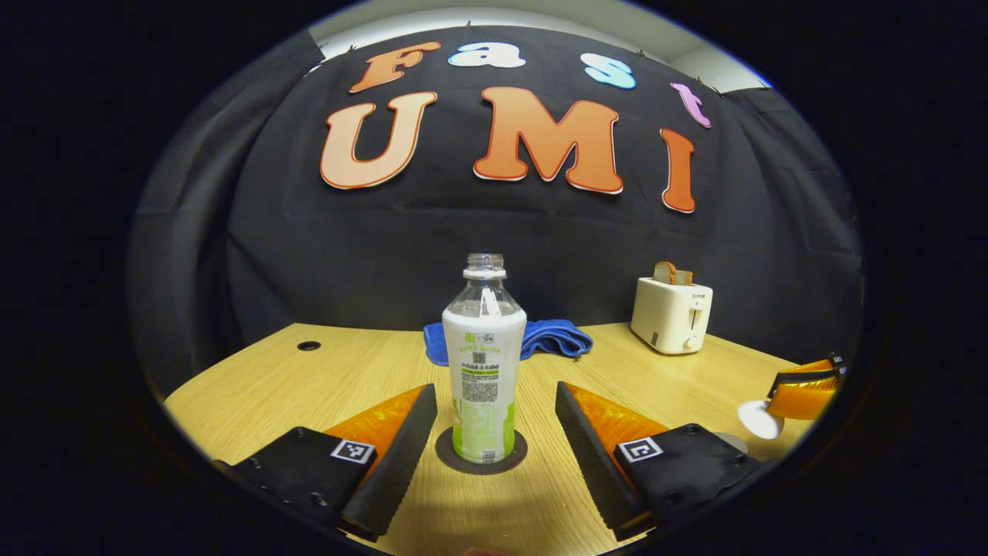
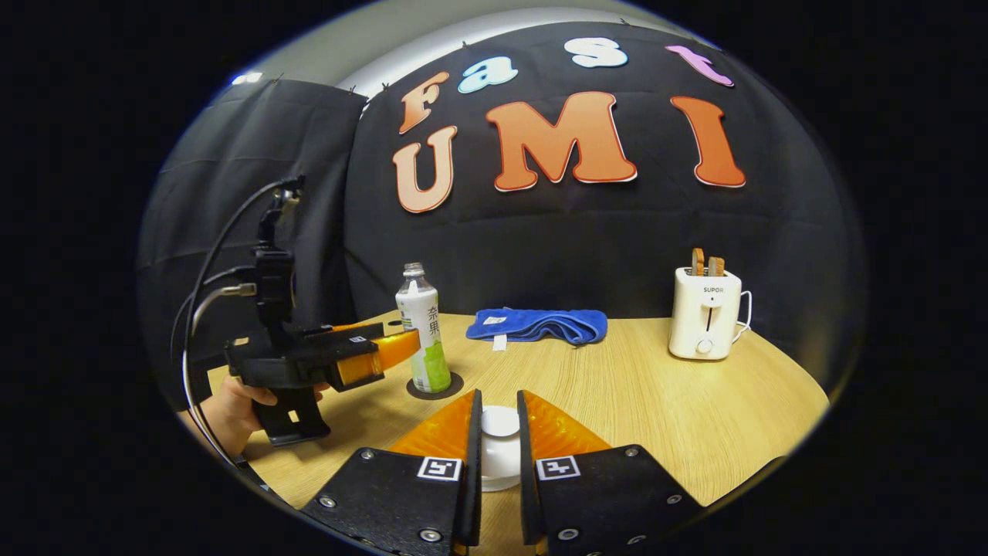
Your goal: Open the teacup lid with one hand, grasp the water bottle and pour water into the teacup with the other hand; after pouring, place the water bottle on the coaster and then close the teacup lid.
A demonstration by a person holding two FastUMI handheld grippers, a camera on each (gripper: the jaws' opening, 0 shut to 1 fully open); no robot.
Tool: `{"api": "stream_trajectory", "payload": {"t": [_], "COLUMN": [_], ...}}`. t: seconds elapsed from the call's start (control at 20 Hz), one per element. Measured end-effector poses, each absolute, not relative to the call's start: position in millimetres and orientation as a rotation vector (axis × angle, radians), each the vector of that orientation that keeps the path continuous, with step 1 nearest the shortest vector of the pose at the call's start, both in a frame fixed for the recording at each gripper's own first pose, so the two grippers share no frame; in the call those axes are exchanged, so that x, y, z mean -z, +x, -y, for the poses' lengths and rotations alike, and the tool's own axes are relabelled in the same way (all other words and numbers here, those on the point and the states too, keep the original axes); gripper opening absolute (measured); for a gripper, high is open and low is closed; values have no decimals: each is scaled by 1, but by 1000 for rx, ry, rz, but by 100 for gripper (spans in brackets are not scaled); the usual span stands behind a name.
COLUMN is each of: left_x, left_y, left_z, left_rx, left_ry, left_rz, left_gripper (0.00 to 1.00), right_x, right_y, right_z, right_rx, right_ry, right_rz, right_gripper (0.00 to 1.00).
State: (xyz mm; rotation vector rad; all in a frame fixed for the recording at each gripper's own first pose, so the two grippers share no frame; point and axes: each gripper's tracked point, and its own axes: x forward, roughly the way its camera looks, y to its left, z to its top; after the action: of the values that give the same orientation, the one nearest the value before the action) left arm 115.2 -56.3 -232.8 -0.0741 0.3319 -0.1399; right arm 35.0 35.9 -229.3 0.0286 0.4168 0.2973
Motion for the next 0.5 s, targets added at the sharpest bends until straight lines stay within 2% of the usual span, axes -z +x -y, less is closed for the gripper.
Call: {"api": "stream_trajectory", "payload": {"t": [0.5], "left_x": [213], "left_y": [92], "left_z": [43], "left_rx": [105], "left_ry": [-86], "left_rz": [-300], "left_gripper": [98], "right_x": [261], "right_y": [38], "right_z": [-55], "right_rx": [-320], "right_ry": [-50], "right_rz": [-475], "right_gripper": [21]}}
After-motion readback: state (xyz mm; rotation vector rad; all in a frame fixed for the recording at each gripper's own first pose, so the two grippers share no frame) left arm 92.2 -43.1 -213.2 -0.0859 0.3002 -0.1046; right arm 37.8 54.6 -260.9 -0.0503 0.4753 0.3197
